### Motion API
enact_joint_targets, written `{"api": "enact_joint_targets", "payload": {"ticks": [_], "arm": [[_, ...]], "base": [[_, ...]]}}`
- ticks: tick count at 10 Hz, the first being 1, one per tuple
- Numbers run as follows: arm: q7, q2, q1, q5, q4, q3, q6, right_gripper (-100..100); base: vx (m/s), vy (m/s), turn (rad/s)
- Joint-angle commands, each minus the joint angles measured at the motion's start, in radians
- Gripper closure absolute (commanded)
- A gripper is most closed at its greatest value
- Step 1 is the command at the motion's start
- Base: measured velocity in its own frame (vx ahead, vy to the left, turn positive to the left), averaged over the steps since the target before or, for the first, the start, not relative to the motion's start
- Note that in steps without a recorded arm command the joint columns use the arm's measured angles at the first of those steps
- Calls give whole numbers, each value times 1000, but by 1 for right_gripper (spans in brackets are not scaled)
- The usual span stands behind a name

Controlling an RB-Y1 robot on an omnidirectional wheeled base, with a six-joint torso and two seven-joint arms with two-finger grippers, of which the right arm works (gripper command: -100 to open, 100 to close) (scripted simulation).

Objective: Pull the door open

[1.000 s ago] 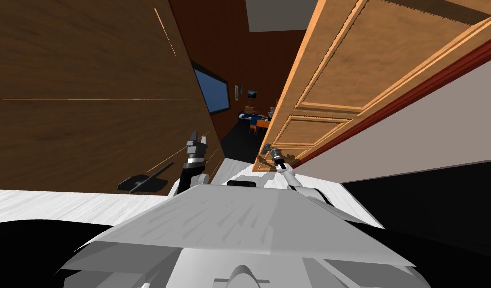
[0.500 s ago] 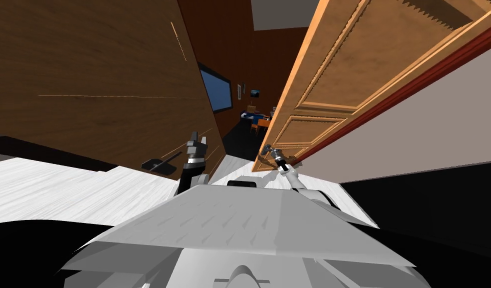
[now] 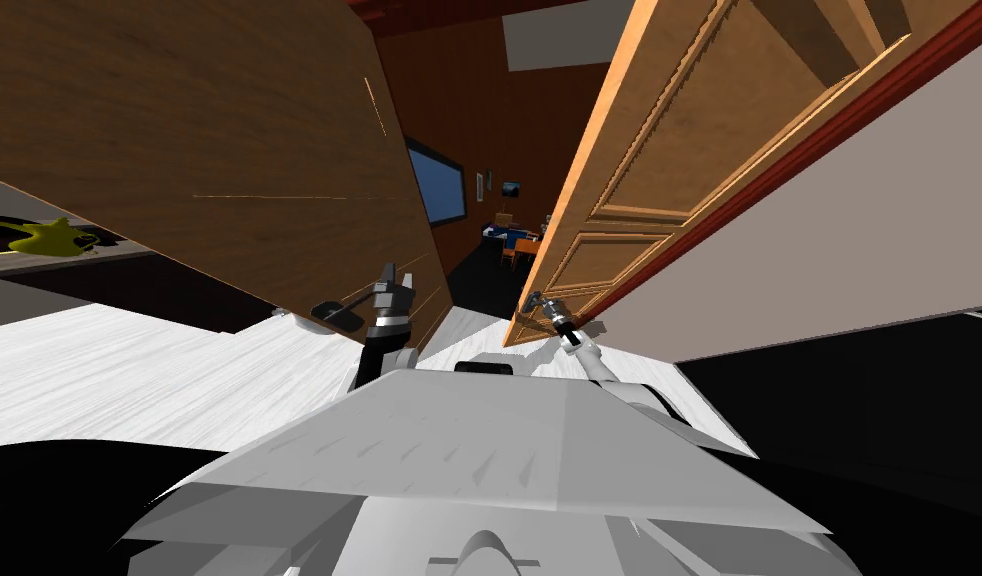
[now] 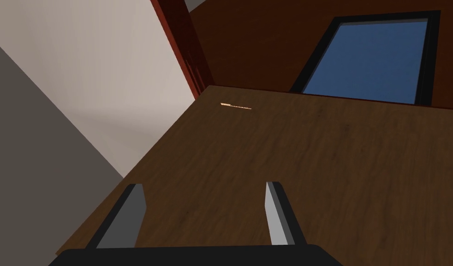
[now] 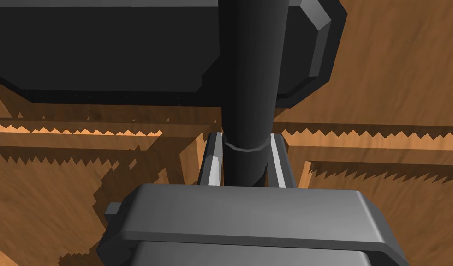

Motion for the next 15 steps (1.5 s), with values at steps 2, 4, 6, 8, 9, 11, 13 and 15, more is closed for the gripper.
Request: {"api": "enact_joint_targets", "payload": {"ticks": [2, 4, 6, 8, 9, 11, 13, 15], "arm": [[-27, -16, 15, 16, -6, 4, -44, 100], [-56, -36, 34, 36, -12, 9, -93, 100], [-76, -49, 46, 50, -16, 12, -126, 100], [-101, -67, 63, 67, -21, 15, -168, 100], [-113, -74, 70, 74, -23, 17, -187, 100], [-113, -80, 84, 72, -26, 19, -201, 100], [-118, -93, 92, 71, -19, 19, -229, 100], [-124, -108, 102, 70, -11, 18, -261, 100]], "base": [[-119, -93, 57], [-137, -118, 78], [-109, -85, 39], [-128, -115, 58], [-142, -99, 44], [-97, -72, 98], [-183, -153, 181], [-157, -129, 136]]}}
